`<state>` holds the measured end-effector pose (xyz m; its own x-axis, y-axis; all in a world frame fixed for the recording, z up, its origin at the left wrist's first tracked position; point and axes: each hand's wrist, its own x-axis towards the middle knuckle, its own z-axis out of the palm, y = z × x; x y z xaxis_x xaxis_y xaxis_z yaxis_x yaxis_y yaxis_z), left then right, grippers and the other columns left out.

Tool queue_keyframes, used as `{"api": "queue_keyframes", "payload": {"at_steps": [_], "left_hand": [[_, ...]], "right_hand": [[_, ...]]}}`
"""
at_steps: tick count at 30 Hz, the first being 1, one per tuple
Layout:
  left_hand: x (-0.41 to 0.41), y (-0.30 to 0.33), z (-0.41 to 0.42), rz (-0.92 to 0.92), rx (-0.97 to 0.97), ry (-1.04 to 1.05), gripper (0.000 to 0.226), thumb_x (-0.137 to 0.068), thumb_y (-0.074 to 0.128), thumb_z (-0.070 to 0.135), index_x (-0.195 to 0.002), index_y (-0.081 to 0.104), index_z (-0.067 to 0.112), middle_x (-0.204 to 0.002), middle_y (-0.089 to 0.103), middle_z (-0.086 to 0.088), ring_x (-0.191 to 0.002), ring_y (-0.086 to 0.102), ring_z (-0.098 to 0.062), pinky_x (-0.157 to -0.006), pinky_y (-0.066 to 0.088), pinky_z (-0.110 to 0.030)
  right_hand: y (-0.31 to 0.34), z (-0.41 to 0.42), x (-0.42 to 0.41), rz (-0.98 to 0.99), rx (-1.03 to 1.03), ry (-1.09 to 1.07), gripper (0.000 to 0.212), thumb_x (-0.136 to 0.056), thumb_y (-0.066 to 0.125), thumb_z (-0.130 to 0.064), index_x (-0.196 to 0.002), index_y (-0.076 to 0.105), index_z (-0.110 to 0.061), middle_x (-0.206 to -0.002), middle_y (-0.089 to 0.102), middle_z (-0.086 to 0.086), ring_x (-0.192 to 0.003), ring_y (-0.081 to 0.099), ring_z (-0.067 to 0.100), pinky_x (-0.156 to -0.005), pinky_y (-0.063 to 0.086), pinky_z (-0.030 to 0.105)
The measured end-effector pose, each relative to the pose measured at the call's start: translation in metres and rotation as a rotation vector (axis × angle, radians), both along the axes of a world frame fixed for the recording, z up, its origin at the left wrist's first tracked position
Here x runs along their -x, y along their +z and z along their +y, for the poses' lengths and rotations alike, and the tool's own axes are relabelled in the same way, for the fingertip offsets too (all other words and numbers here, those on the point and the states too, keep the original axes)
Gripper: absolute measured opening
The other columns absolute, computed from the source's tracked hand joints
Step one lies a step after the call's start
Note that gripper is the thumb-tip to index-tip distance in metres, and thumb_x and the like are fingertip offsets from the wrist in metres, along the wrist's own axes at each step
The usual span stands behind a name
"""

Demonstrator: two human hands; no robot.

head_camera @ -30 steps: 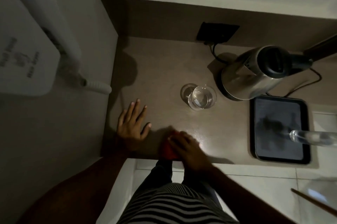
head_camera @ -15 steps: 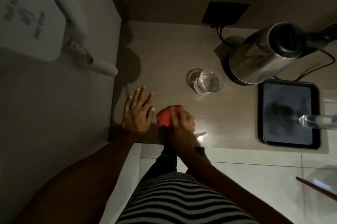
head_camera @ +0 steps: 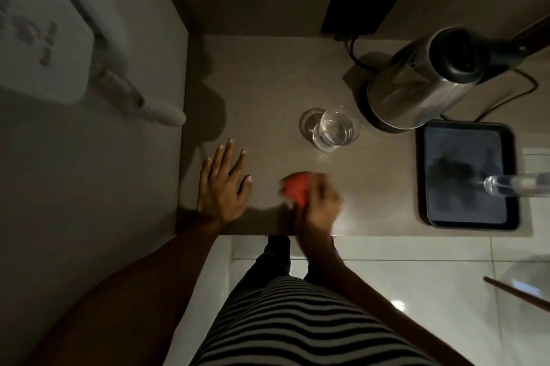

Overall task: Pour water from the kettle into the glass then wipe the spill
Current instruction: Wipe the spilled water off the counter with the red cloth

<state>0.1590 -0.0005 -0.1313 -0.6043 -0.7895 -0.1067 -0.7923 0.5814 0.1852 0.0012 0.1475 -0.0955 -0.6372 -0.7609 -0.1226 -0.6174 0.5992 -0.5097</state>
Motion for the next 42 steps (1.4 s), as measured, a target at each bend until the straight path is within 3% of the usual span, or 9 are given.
{"api": "queue_keyframes", "payload": {"at_steps": [5, 7, 13, 18, 22, 24, 31, 38, 42], "left_hand": [[0.003, 0.002, -0.008, 0.02, 0.023, 0.007, 0.059, -0.099, 0.035, 0.049, -0.152, 0.033, 0.025, -0.167, 0.021, -0.006, -0.154, 0.017, -0.024, -0.122, 0.013, -0.043], [-0.004, -0.001, -0.002, 0.023, 0.03, 0.004, 0.059, -0.099, 0.035, 0.049, -0.152, 0.036, 0.023, -0.166, 0.023, -0.008, -0.153, 0.021, -0.026, -0.122, 0.016, -0.045], [-0.004, -0.004, 0.006, 0.029, 0.028, 0.015, 0.059, -0.097, 0.037, 0.048, -0.151, 0.037, 0.024, -0.165, 0.026, -0.008, -0.153, 0.023, -0.027, -0.121, 0.023, -0.047], [-0.003, -0.001, 0.005, 0.041, 0.032, 0.02, 0.06, -0.096, 0.037, 0.047, -0.152, 0.038, 0.024, -0.165, 0.026, -0.008, -0.153, 0.023, -0.025, -0.121, 0.025, -0.048], [-0.003, 0.001, 0.005, 0.054, 0.028, 0.019, 0.06, -0.097, 0.035, 0.048, -0.151, 0.04, 0.022, -0.164, 0.027, -0.008, -0.152, 0.024, -0.026, -0.121, 0.02, -0.046], [-0.004, 0.0, 0.005, 0.05, 0.025, 0.011, 0.061, -0.097, 0.034, 0.048, -0.151, 0.04, 0.021, -0.164, 0.028, -0.009, -0.152, 0.025, -0.028, -0.121, 0.02, -0.046], [-0.006, -0.008, 0.004, 0.04, 0.041, 0.004, 0.06, -0.097, 0.036, 0.048, -0.151, 0.037, 0.023, -0.165, 0.026, -0.008, -0.152, 0.023, -0.027, -0.122, 0.012, -0.041], [-0.006, -0.009, 0.004, 0.038, 0.049, 0.015, 0.059, -0.097, 0.035, 0.049, -0.152, 0.035, 0.026, -0.165, 0.027, -0.006, -0.153, 0.022, -0.023, -0.122, 0.012, -0.04], [-0.006, -0.008, 0.005, 0.054, 0.061, 0.018, 0.059, -0.097, 0.036, 0.048, -0.151, 0.039, 0.023, -0.163, 0.031, -0.008, -0.151, 0.027, -0.025, -0.12, 0.018, -0.042]], "right_hand": [[-0.003, 0.02, 0.063, 0.031, 0.116, 0.942, 0.039, -0.092, 0.06, -0.02, -0.13, 0.061, -0.016, -0.138, 0.056, 0.006, -0.123, 0.048, 0.028, -0.106, 0.038, 0.041], [-0.002, 0.031, 0.115, 0.118, 0.181, 0.744, 0.037, -0.09, 0.058, -0.026, -0.125, 0.06, -0.014, -0.133, 0.055, 0.011, -0.115, 0.051, 0.032, -0.099, 0.036, 0.037], [0.0, -0.007, 0.083, 0.005, -0.029, -0.633, 0.068, -0.076, 0.054, -0.017, -0.143, 0.046, -0.006, -0.149, 0.04, 0.027, -0.124, 0.042, 0.049, -0.104, 0.03, 0.044], [-0.006, -0.004, -0.016, -0.022, -0.049, 0.295, 0.075, -0.073, 0.08, -0.027, -0.14, 0.052, -0.007, -0.143, 0.05, 0.025, -0.116, 0.054, 0.051, -0.094, 0.05, 0.057], [-0.002, 0.032, 0.049, 0.075, 0.079, 0.804, 0.06, -0.076, 0.07, -0.021, -0.133, 0.052, -0.013, -0.13, 0.064, 0.018, -0.115, 0.048, 0.034, -0.095, 0.045, 0.043], [0.001, 0.038, 0.101, 0.147, 0.049, 0.76, 0.061, -0.075, 0.069, -0.023, -0.131, 0.048, -0.012, -0.127, 0.064, 0.024, -0.115, 0.043, 0.032, -0.097, 0.038, 0.042], [0.002, 0.026, 0.102, 0.09, -0.028, -0.259, 0.064, -0.072, 0.057, -0.015, -0.133, 0.053, 0.004, -0.138, 0.048, 0.033, -0.113, 0.048, 0.052, -0.097, 0.037, 0.05], [-0.001, 0.052, 0.04, 0.012, 0.015, 0.781, 0.059, -0.073, 0.081, -0.015, -0.128, 0.061, -0.013, -0.128, 0.066, 0.015, -0.113, 0.054, 0.035, -0.093, 0.05, 0.045], [0.015, 0.044, 0.145, 0.119, -0.064, 0.624, 0.051, -0.092, 0.043, -0.038, -0.126, 0.063, -0.005, -0.132, 0.059, 0.026, -0.116, 0.054, 0.045, -0.101, 0.042, 0.05]]}}
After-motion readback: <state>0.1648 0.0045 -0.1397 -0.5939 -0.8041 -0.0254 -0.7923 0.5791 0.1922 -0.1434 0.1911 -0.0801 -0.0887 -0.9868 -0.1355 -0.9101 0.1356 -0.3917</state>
